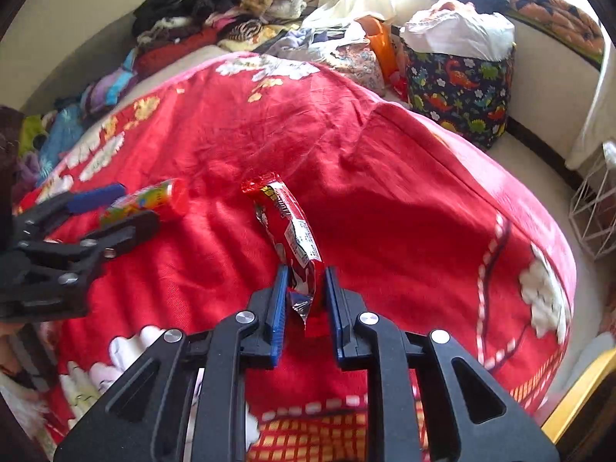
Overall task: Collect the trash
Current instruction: 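Grasp the red snack wrapper with the right tool while the left tool grasps the colourful candy tube, then carry the candy tube and red wrapper over the yellow bin and open both tools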
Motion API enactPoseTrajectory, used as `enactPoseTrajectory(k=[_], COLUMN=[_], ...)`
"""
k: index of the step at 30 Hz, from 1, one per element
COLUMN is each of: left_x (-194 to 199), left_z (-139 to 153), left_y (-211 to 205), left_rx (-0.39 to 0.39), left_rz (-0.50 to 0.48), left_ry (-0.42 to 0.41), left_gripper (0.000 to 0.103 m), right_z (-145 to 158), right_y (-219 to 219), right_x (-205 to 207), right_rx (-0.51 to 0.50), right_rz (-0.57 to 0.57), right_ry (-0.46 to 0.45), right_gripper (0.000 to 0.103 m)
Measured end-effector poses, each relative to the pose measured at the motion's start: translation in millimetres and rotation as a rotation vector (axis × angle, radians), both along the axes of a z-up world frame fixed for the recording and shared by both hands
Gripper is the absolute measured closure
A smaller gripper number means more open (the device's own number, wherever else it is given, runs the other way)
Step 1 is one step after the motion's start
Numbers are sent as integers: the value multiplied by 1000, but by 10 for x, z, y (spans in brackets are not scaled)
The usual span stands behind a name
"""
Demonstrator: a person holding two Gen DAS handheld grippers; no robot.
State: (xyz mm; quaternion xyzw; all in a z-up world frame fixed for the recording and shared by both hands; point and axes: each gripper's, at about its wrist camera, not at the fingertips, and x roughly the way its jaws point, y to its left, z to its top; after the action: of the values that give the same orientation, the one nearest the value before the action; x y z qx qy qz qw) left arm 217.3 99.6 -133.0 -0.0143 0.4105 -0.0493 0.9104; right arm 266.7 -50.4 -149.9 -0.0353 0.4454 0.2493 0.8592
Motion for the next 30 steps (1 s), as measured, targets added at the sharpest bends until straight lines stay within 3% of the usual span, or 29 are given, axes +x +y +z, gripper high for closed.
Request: enactPoseTrajectory(k=[5, 11, 16, 30], left_x=[-8, -34, -89, -428], left_z=[-81, -115, -18, 409], left_y=[-175, -303, -420, -1244], left_rx=[41, 31, -9, -84], left_rz=[-21, 22, 28, -122], left_ry=[31, 53, 29, -77], left_gripper=[55, 78, 78, 78], right_z=[72, 200, 349, 681], right_y=[-258, -572, -814, -1613], right_x=[-163, -437, -668, -1050], right_rx=[65, 106, 145, 225], right_rz=[-54, -100, -129, -278], right_ry=[15, -4, -40, -113], right_gripper=[85, 85, 85, 85])
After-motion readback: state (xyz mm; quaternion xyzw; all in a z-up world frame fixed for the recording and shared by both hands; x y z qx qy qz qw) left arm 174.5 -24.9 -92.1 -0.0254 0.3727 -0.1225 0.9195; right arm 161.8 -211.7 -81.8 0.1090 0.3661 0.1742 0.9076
